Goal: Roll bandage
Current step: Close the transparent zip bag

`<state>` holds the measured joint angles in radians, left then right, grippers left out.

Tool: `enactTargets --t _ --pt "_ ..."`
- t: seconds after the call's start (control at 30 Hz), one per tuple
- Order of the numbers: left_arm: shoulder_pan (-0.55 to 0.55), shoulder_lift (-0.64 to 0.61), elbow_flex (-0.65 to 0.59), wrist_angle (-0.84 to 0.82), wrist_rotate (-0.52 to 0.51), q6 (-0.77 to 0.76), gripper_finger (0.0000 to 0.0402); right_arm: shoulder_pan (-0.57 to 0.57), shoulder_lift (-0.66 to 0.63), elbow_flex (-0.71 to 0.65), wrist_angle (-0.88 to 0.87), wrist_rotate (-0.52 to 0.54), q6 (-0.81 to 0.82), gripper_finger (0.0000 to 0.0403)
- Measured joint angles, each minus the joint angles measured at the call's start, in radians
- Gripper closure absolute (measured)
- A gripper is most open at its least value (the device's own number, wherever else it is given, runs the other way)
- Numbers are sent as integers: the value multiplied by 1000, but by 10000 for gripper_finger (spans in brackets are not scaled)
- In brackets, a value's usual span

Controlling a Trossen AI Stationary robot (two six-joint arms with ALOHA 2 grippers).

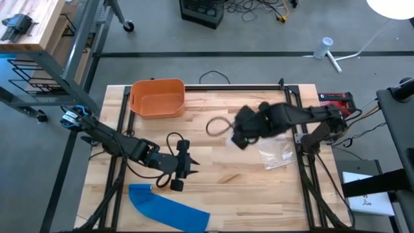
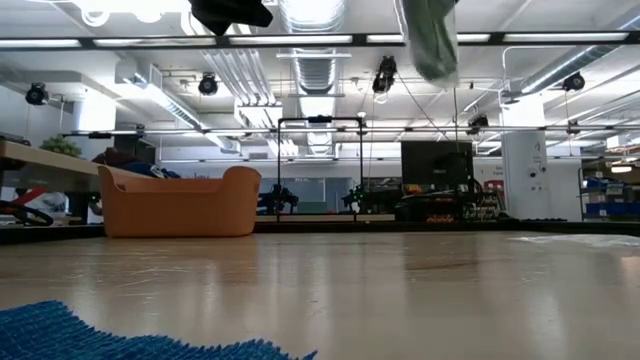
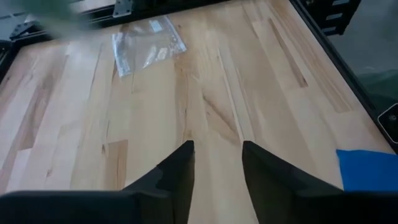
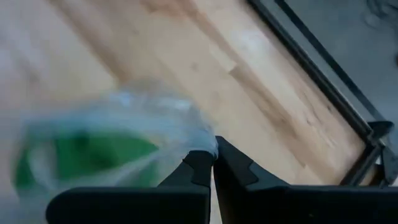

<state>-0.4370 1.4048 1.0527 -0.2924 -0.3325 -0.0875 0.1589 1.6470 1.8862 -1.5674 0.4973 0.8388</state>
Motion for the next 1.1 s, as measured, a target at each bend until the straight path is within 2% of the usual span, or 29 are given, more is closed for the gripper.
enactTargets --t 0.1,0.13,0.2,0.33,0.43,0.5,0.57,0.63,0.67,0.83,0.93,1.1 --pt "0 0 0 1 0 0 267 -57 -6 -7 21 -12 46 403" --pt "0 0 0 0 0 0 264 -67 -6 -15 47 -49 20 403" --pt "0 0 0 -2 0 0 258 -72 5 -41 167 -193 -82 403" --pt "0 0 0 -7 0 -1 250 -26 28 -98 467 -619 -322 403" --pt "0 0 0 -39 0 -22 246 28 54 -123 595 -889 -482 403" --pt "0 0 0 -67 0 -43 247 70 77 -128 600 -1002 -568 403" --pt "0 0 -1 -84 -1 -56 249 104 93 -128 583 -1042 -628 403" --pt "0 0 -1 -86 0 -56 252 124 94 -128 513 -1030 -648 403" --pt "0 0 -1 -85 -1 -56 254 125 93 -128 462 -981 -644 403" --pt "0 0 -1 -85 -1 -57 259 75 84 -128 121 -503 -489 403" --pt "0 0 -2 -84 -1 -56 256 4 79 -132 -18 -300 -305 403" --pt "0 0 -2 -82 -1 -57 247 -137 56 -172 -6 -286 -105 403"
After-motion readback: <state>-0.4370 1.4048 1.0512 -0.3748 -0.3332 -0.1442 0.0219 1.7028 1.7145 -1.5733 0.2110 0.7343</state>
